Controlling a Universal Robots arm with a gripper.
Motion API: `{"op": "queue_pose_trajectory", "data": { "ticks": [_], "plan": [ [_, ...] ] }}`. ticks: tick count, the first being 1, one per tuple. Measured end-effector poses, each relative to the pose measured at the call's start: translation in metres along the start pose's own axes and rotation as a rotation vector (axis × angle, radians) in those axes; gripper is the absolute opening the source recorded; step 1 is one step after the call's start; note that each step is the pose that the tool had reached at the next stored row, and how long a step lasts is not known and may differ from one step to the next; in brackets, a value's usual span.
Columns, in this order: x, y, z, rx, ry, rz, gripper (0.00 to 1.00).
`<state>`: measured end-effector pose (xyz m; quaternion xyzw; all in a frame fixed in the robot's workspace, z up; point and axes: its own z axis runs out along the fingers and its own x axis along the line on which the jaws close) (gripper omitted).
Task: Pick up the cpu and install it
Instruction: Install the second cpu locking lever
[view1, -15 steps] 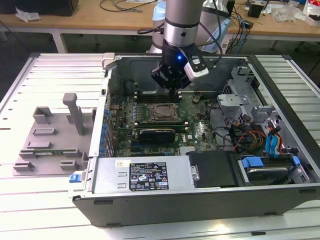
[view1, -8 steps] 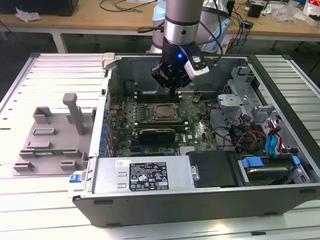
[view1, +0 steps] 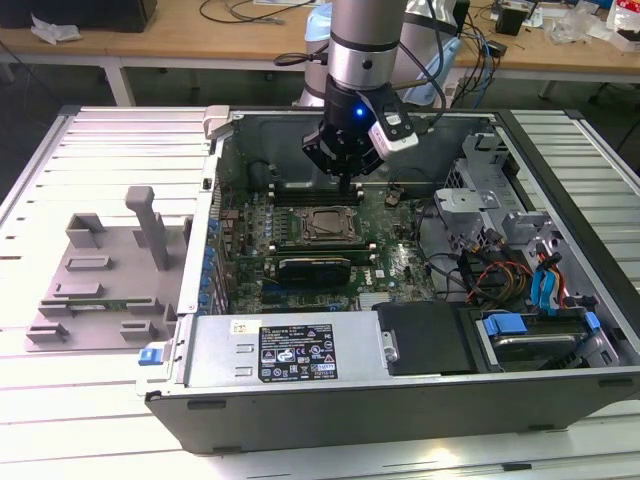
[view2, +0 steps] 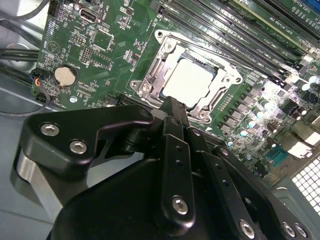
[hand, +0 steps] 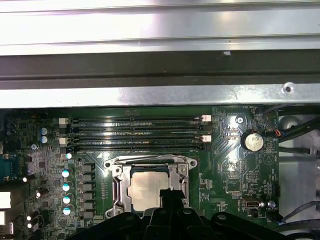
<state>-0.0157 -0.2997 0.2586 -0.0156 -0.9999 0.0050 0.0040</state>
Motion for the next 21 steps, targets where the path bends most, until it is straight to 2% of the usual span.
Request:
{"op": "queue_pose_trajectory", "data": {
  "ticks": [4, 7, 9, 13, 15, 16, 19, 21],
  "plan": [
    [0.0000, -0.0001, 0.0000, 0.0000, 0.0000, 0.000, 0.11],
    [0.0004, -0.0031, 0.0002, -0.0065, 0.0002, 0.000, 0.11],
    [0.0018, -0.0082, 0.0004, -0.0150, 0.0005, 0.000, 0.11],
    [0.0055, -0.0212, 0.0013, -0.0264, 0.0009, 0.000, 0.11],
    [0.0078, -0.0256, 0.0019, -0.0425, 0.0014, 0.000, 0.11],
    [0.0096, -0.0292, 0.0025, -0.0536, 0.0016, -0.001, 0.11],
    [0.0101, -0.0468, 0.0043, -0.0893, 0.0028, -0.001, 0.11],
    [0.0099, -0.0515, 0.0049, -0.1015, 0.0032, -0.001, 0.11]
  ]
}}
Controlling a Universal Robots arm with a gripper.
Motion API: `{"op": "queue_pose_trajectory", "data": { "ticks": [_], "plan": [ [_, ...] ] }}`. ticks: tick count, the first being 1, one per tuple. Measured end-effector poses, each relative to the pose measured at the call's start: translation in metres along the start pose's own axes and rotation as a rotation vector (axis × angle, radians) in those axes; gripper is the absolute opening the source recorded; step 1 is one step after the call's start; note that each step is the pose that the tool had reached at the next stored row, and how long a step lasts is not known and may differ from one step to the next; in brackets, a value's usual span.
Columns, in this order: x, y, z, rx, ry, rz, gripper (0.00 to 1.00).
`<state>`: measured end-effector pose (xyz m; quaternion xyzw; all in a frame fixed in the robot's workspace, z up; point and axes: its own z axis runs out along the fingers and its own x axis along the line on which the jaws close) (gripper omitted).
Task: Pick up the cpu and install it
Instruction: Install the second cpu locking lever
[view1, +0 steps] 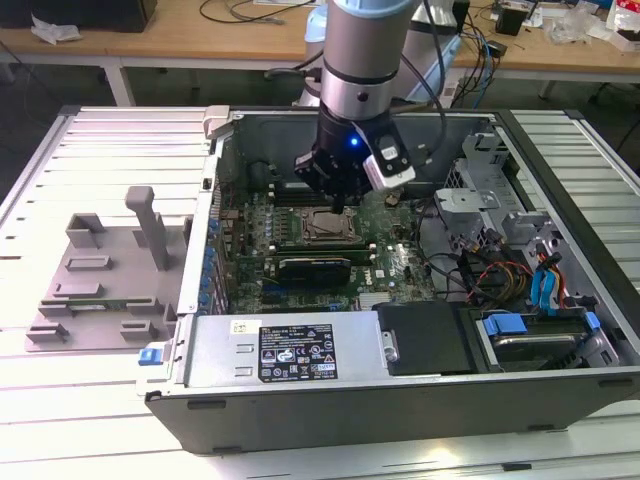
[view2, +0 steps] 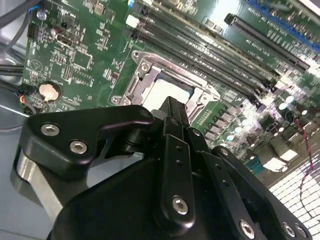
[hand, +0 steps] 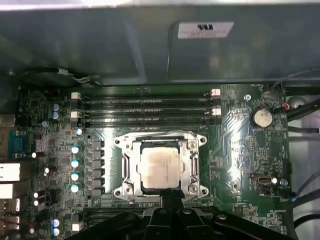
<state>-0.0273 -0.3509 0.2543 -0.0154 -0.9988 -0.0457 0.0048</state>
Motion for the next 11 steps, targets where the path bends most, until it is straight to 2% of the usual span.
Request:
{"op": "queue_pose_trajectory", "data": {
  "ticks": [1, 3, 5, 8, 11],
  "plan": [
    [-0.0001, -0.0032, 0.0002, -0.0097, 0.0003, 0.000, 0.11],
    [-0.0003, -0.0090, 0.0005, -0.0211, 0.0007, 0.000, 0.11],
    [-0.0003, -0.0113, 0.0004, -0.0210, 0.0006, 0.000, 0.11],
    [-0.0006, -0.0188, 0.0009, -0.0209, 0.0007, 0.000, 0.11],
    [-0.0007, -0.0218, 0.0020, -0.0210, 0.0006, 0.000, 0.11]
  ]
}}
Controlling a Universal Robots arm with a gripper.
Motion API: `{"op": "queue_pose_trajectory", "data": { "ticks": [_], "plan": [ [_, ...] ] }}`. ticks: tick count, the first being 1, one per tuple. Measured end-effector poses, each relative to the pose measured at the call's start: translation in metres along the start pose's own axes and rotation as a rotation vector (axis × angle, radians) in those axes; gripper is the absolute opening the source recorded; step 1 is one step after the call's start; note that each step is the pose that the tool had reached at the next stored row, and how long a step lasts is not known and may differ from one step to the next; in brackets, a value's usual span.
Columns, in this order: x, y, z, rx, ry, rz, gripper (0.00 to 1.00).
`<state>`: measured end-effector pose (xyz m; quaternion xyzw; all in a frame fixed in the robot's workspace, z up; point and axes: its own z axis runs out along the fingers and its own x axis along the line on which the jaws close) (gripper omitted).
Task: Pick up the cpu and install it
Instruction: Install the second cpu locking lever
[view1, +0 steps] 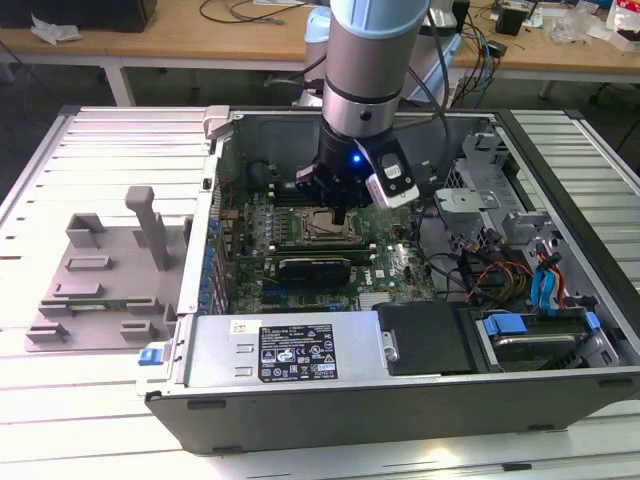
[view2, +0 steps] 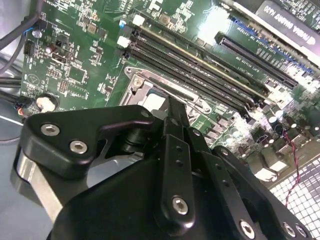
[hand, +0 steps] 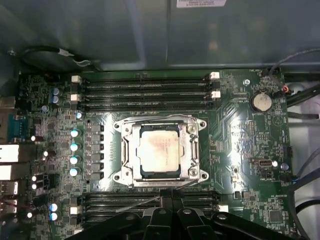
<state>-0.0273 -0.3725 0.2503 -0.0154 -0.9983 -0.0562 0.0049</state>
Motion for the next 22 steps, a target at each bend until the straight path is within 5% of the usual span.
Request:
{"op": "queue_pose_trajectory", "data": {
  "ticks": [9, 15, 22],
  "plan": [
    [0.0007, -0.0078, 0.0104, 0.0000, -0.0001, 0.000, 0.11],
    [0.0251, -0.0108, 0.0294, -0.0027, 0.0002, 0.000, 0.11],
    [0.0278, -0.0119, 0.0376, -0.0038, 0.0003, 0.000, 0.11]
  ]
}}
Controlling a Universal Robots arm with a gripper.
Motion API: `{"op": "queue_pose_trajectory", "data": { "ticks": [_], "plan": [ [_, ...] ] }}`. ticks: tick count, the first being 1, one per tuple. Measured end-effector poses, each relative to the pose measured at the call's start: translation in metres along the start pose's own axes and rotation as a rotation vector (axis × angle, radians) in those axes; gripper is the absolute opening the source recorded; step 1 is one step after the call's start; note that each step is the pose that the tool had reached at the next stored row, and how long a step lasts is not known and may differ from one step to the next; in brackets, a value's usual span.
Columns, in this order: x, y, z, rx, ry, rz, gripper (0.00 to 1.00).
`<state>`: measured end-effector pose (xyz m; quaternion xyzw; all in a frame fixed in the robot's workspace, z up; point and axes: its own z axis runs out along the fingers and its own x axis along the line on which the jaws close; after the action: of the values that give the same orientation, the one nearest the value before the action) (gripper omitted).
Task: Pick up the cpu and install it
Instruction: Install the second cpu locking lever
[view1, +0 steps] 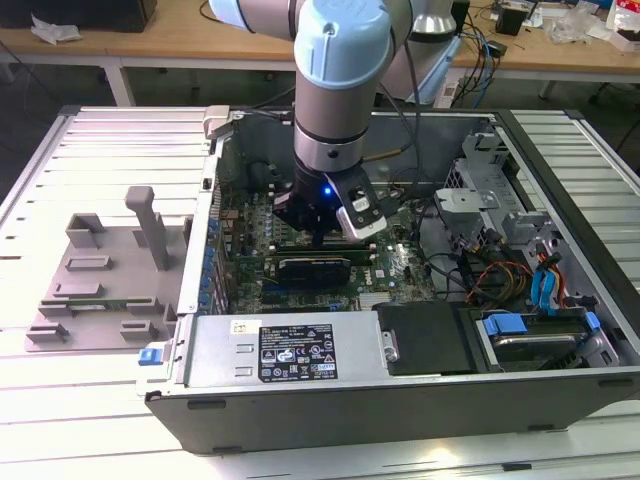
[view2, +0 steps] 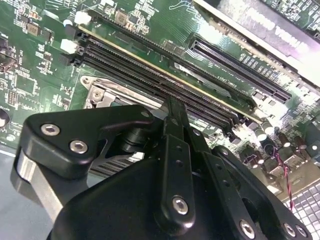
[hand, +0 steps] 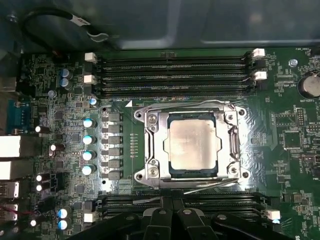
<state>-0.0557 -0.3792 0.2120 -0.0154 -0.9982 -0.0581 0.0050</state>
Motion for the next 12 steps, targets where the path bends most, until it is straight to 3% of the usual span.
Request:
{"op": "queue_pose_trajectory", "data": {
  "ticks": [9, 10, 12],
  "plan": [
    [0.0004, 0.0015, 0.0070, -0.0003, -0.0002, 0.000, 0.11],
    [0.0020, 0.0026, 0.0073, -0.0003, -0.0002, 0.000, 0.11],
    [0.0122, 0.0049, 0.0077, -0.0002, -0.0036, -0.001, 0.11]
  ]
}}
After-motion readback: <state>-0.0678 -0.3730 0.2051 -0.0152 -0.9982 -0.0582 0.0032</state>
